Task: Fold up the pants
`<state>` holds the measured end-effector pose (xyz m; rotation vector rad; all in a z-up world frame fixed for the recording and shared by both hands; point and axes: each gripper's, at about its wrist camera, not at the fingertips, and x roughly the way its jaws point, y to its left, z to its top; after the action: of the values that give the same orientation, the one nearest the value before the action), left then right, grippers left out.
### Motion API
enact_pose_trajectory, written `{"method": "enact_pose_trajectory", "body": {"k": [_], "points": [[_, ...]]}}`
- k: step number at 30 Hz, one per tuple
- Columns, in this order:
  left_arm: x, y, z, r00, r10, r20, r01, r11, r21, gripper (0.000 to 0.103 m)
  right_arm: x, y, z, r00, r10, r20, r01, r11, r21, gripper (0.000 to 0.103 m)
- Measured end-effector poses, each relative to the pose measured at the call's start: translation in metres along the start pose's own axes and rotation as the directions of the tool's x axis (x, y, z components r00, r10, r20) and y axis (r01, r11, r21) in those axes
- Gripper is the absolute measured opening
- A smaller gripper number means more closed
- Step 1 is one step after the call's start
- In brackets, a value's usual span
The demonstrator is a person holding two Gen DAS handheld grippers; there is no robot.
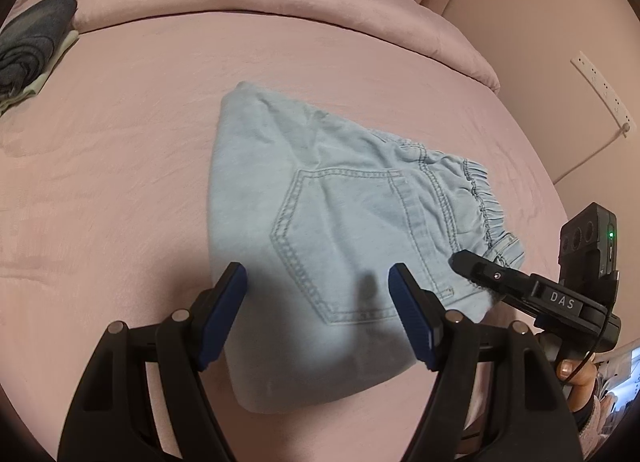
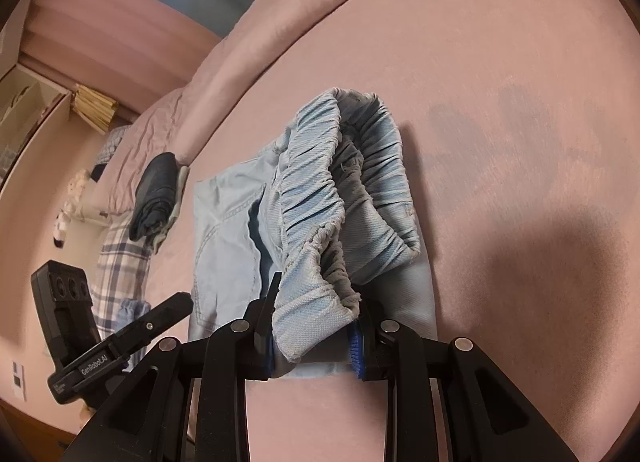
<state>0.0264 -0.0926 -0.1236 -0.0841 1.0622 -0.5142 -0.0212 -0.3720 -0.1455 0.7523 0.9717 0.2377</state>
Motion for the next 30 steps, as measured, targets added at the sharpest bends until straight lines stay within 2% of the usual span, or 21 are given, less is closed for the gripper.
{"method": "enact_pose_trajectory", "body": {"k": [10,15,22,30], "points": [[0.018,-0.035,0.02,1.0,0.023,-0.002,-0.022,0.995,0.101,0.074,-0.001,-0.002,-0.002,1.0,0.009,0.009,-0.009,1.0,-0.013,0.025],[0.032,-0.068,0.035,1.0,-0.027,-0.009,0.028,0.987,0.157,0.074,-0.001,-0.007,-0.004,0.999,0.027,0.017,-0.027,1.0,-0.009,0.025],[0.066,-0.112,0.056,0.994,-0.07,-0.079,0.086,0.973,0.215,0.072,0.0,-0.012,-0.004,0.998,0.053,0.02,-0.053,0.999,0.002,0.026],[0.104,-0.121,0.076,0.986,-0.043,-0.161,0.07,0.983,0.168,0.071,0.003,-0.012,0.003,0.998,0.06,0.01,-0.059,0.998,-0.037,0.026]]}}
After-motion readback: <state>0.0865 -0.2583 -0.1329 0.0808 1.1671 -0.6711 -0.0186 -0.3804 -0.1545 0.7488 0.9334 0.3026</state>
